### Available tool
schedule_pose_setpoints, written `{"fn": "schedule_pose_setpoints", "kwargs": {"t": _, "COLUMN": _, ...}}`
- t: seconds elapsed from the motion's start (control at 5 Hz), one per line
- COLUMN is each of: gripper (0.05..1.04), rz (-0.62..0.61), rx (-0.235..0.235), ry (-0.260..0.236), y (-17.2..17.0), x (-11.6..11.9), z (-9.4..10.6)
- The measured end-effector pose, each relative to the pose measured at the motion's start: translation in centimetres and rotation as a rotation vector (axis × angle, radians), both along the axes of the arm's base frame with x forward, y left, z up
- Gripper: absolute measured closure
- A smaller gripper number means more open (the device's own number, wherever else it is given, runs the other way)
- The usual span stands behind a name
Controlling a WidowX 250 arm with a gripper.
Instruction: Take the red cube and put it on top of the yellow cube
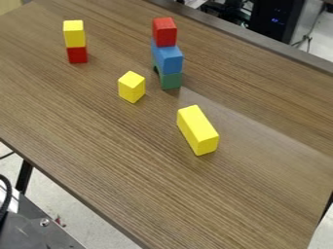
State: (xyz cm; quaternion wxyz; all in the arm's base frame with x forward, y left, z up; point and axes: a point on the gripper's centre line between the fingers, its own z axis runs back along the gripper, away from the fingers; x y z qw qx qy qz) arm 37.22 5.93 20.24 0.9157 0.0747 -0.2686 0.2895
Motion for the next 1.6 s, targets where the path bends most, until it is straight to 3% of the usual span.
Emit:
{"fn": "schedule_pose_setpoints", "kwargs": {"t": 0.4, "gripper": 0.084, "rz": 0.002, "rx": -0.001, "ry": 0.068, "y": 0.0, "x": -0.9, "z": -2.3}}
{"fn": "schedule_pose_setpoints", "kwargs": {"t": 0.8, "gripper": 0.084, "rz": 0.051, "rx": -0.039, "ry": 0.105, "y": 0.8, "x": -1.8, "z": -3.5}}
{"fn": "schedule_pose_setpoints", "kwargs": {"t": 1.0, "gripper": 0.084, "rz": 0.088, "rx": -0.048, "ry": 0.129, "y": 1.3, "x": -1.6, "z": -5.1}}
{"fn": "schedule_pose_setpoints", "kwargs": {"t": 1.6, "gripper": 0.084, "rz": 0.169, "rx": -0.077, "ry": 0.126, "y": 1.5, "x": -0.7, "z": -7.5}}
